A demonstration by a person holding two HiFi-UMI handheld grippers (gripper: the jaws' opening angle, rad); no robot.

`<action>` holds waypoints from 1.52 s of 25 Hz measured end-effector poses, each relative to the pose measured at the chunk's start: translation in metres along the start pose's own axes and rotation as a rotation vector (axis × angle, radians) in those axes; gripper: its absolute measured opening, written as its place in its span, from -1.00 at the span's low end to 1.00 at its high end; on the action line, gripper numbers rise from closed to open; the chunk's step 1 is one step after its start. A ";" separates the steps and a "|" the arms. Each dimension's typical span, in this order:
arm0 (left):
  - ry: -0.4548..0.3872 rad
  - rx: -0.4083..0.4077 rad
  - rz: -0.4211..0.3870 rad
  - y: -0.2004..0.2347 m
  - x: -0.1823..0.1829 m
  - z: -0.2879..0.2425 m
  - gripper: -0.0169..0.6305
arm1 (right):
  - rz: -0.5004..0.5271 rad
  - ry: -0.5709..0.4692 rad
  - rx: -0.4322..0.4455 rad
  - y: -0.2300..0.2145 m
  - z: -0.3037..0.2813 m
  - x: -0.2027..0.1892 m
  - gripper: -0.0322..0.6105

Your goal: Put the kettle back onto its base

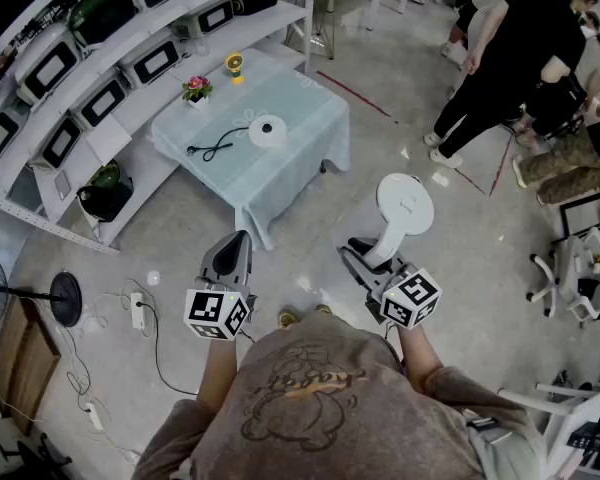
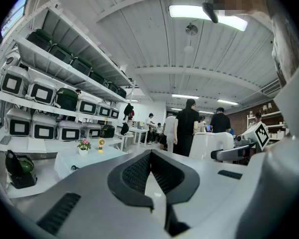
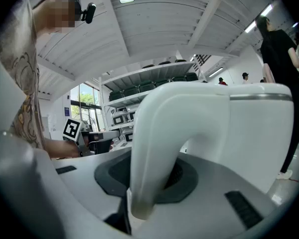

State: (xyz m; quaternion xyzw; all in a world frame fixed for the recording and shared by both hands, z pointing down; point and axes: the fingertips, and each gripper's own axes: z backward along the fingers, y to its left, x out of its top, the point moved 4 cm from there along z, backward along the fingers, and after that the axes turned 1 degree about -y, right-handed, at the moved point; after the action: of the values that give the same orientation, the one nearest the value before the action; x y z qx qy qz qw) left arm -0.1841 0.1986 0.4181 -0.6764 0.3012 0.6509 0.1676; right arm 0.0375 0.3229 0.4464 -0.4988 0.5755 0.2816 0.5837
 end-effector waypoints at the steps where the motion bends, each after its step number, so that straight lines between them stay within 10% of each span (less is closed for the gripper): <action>1: 0.000 -0.003 -0.002 0.000 0.001 0.000 -0.88 | 0.001 0.000 -0.001 0.001 -0.001 0.001 -0.61; 20: 0.005 -0.057 -0.008 0.034 0.002 -0.014 -0.88 | -0.017 -0.011 -0.014 0.001 -0.039 -0.004 -0.61; 38: 0.048 -0.015 -0.022 0.090 0.023 -0.177 -0.88 | 0.022 0.010 0.092 -0.142 -0.162 0.055 -0.61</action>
State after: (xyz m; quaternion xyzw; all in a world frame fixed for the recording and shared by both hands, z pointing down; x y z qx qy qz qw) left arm -0.1031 0.0156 0.4280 -0.6963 0.2927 0.6349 0.1626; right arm 0.1120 0.1142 0.4562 -0.4663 0.5961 0.2588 0.6002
